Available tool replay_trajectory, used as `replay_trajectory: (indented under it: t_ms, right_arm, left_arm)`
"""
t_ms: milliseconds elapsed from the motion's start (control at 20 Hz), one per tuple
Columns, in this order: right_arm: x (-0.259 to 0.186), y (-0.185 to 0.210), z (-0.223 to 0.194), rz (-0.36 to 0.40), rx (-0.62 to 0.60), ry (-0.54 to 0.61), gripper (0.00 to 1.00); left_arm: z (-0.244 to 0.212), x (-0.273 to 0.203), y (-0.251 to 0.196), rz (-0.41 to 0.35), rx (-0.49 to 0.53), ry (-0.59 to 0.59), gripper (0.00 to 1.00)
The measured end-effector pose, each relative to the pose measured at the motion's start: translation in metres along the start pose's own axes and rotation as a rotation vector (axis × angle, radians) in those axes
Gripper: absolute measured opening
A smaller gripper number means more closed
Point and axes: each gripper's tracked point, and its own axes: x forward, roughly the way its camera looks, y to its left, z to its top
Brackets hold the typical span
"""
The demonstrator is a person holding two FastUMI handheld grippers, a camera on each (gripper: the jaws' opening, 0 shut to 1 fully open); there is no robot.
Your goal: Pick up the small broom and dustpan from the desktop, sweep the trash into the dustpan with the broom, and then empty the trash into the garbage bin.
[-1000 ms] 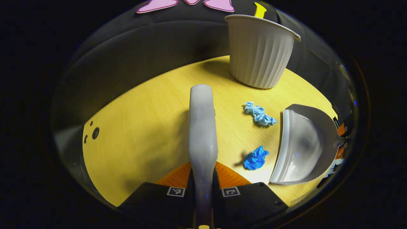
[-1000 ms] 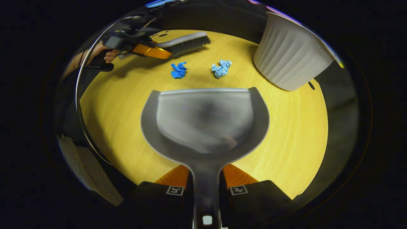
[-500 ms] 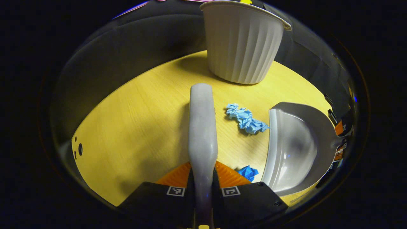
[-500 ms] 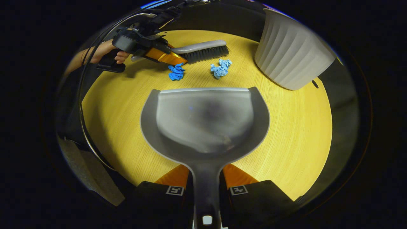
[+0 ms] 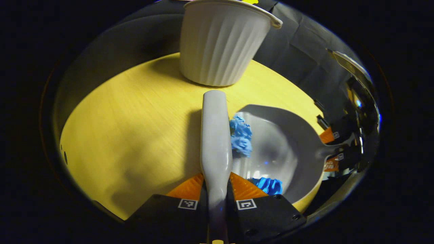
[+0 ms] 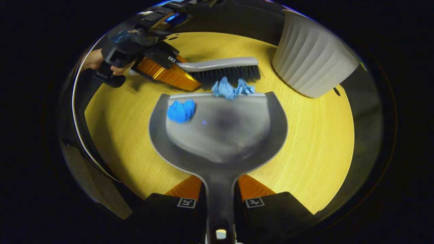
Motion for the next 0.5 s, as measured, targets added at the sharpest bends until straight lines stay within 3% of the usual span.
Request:
replay_trajectory:
  t_ms: [100,350,500]
  right_arm:
    - [0.001,-0.001,-0.002,-0.002,0.004,-0.007,0.37]
    - [-0.004,-0.001,0.003,-0.032,0.037,-0.025,0.37]
    - [-0.006,-0.003,0.001,-0.058,0.086,-0.055,0.37]
  left_arm:
    - [0.005,-0.003,-0.008,-0.006,0.017,-0.005,0.27]
    - [0.025,-0.022,0.03,0.176,0.012,-0.095,0.27]
    - [0.014,-0.032,0.054,0.254,-0.018,-0.117,0.27]
